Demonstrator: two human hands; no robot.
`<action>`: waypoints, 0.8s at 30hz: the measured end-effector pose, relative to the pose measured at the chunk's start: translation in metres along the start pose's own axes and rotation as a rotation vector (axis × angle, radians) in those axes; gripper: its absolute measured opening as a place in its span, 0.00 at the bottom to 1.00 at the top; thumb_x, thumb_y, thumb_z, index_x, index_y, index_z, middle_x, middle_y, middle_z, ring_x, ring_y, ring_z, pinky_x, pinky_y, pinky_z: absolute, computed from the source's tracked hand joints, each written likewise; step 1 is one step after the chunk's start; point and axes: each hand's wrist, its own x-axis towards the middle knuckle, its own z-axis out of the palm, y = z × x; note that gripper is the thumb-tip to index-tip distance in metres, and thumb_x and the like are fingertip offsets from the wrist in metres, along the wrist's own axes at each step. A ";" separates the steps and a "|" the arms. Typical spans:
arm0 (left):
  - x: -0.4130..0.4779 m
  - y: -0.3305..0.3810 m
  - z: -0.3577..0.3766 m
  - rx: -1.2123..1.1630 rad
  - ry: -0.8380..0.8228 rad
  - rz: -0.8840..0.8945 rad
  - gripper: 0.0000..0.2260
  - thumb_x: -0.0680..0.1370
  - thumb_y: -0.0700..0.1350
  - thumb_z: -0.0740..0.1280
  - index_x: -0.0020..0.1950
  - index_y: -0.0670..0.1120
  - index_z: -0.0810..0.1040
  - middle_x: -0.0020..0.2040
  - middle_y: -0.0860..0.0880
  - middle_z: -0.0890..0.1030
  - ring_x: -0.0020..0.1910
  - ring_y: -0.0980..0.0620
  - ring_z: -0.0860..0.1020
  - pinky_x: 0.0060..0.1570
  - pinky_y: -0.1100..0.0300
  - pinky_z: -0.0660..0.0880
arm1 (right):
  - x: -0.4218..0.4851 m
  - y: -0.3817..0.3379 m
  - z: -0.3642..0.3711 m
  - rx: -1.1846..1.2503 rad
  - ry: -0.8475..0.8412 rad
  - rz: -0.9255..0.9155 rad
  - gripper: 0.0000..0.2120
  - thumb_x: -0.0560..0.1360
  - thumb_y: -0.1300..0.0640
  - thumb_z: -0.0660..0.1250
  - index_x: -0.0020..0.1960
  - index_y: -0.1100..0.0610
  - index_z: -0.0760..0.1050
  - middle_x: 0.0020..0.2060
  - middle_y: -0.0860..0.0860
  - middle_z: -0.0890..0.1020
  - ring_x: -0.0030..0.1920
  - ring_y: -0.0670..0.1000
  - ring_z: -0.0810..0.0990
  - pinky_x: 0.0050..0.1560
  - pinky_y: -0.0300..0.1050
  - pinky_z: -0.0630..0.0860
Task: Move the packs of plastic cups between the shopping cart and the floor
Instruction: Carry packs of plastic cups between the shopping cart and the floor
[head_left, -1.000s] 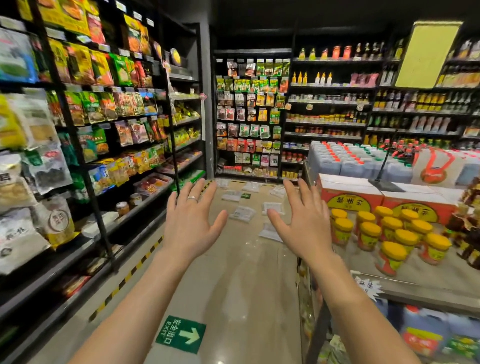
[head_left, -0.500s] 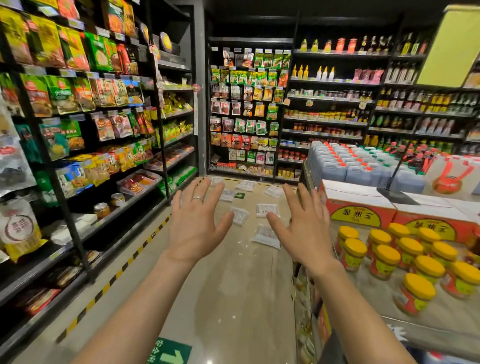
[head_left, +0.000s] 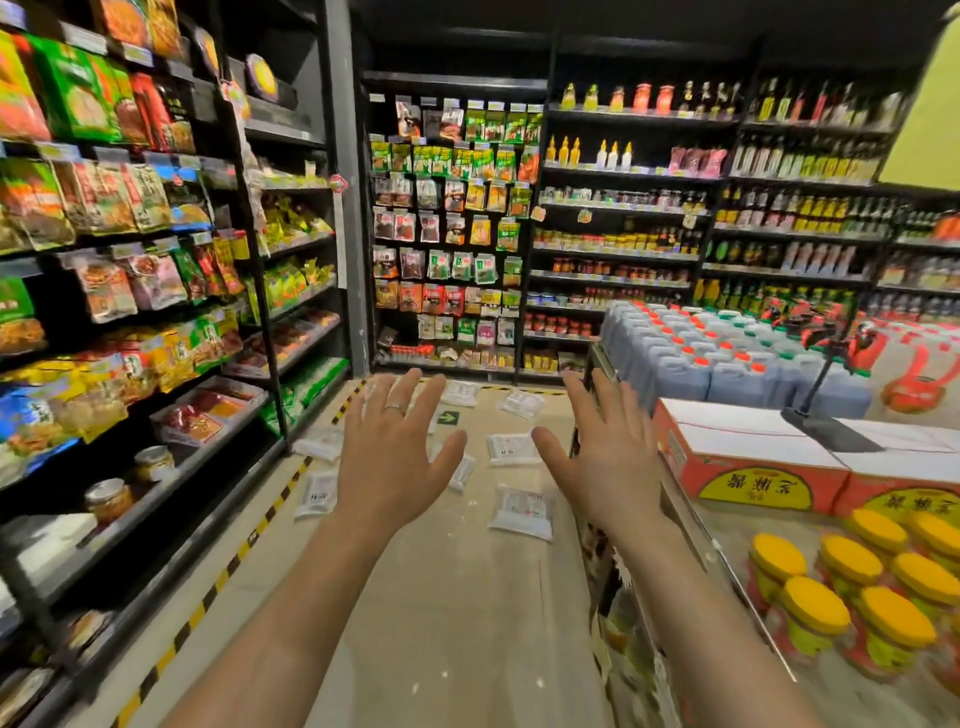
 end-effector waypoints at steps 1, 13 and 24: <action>0.013 -0.010 0.006 -0.004 0.001 0.010 0.31 0.76 0.64 0.50 0.75 0.51 0.68 0.74 0.44 0.70 0.74 0.41 0.64 0.72 0.40 0.58 | 0.012 -0.005 0.009 0.015 0.015 0.014 0.34 0.77 0.32 0.53 0.79 0.42 0.49 0.79 0.50 0.54 0.78 0.57 0.48 0.75 0.58 0.50; 0.123 -0.089 0.073 -0.003 -0.049 0.083 0.33 0.75 0.66 0.48 0.76 0.52 0.67 0.75 0.45 0.67 0.76 0.42 0.61 0.73 0.38 0.57 | 0.119 -0.035 0.101 0.020 0.008 0.063 0.34 0.77 0.32 0.53 0.79 0.41 0.47 0.80 0.50 0.51 0.79 0.56 0.45 0.76 0.57 0.46; 0.247 -0.135 0.178 0.046 -0.083 0.093 0.31 0.76 0.65 0.50 0.74 0.51 0.68 0.74 0.45 0.70 0.74 0.41 0.65 0.71 0.38 0.60 | 0.262 -0.023 0.211 0.055 -0.019 0.070 0.34 0.77 0.32 0.51 0.79 0.42 0.46 0.80 0.50 0.51 0.79 0.57 0.46 0.75 0.58 0.48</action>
